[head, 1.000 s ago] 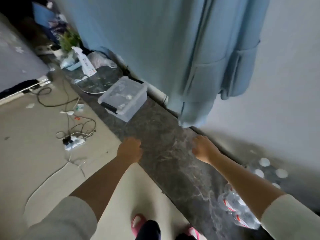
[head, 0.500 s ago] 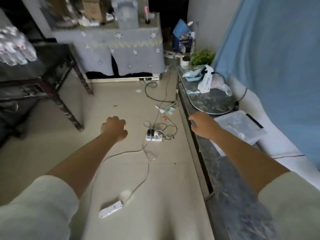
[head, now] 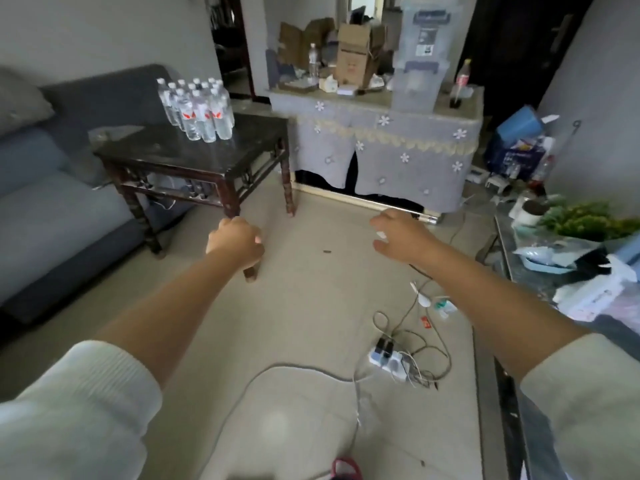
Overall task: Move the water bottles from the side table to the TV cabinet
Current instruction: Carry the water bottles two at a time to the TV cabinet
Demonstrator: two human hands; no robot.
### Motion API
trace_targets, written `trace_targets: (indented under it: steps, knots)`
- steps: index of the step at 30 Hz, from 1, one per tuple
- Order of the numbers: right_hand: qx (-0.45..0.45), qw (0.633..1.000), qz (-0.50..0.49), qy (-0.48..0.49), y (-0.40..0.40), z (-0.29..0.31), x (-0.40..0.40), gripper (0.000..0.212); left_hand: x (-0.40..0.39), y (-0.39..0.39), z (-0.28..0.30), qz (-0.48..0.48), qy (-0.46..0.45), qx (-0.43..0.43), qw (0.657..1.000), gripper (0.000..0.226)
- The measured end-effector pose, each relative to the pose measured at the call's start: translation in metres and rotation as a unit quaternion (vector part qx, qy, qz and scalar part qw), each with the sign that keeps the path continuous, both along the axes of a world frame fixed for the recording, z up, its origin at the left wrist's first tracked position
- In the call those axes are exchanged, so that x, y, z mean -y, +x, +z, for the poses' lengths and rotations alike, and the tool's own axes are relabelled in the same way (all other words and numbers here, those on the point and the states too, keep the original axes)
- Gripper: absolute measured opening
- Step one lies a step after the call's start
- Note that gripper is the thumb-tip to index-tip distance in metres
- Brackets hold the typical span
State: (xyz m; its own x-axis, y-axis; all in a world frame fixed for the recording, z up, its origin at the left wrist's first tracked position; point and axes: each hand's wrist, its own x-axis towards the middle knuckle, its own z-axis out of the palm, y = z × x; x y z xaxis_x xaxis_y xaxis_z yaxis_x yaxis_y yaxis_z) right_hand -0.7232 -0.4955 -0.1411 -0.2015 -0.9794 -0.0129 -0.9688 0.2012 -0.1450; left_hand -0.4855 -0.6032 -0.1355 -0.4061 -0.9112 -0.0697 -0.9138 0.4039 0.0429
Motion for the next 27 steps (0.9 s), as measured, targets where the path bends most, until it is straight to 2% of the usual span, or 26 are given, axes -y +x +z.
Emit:
trace_targets:
  steps: [6, 15, 27]
  knots:
    - [-0.021, 0.996, 0.085, 0.0, -0.01, 0.024, 0.157, 0.047, 0.113, 0.005, 0.02, 0.11, -0.016, -0.02, 0.994, 0.034]
    - [-0.05, 0.979, 0.2, -0.005, 0.064, 0.024, 0.361, 0.049, 0.261, 0.097, 0.019, 0.212, -0.024, -0.003, 0.977, 0.032]
    - [-0.037, 0.975, 0.218, 0.003, 0.166, 0.047, 0.602, 0.05, 0.471, 0.213, 0.044, 0.239, -0.043, 0.027, 0.97, 0.036]
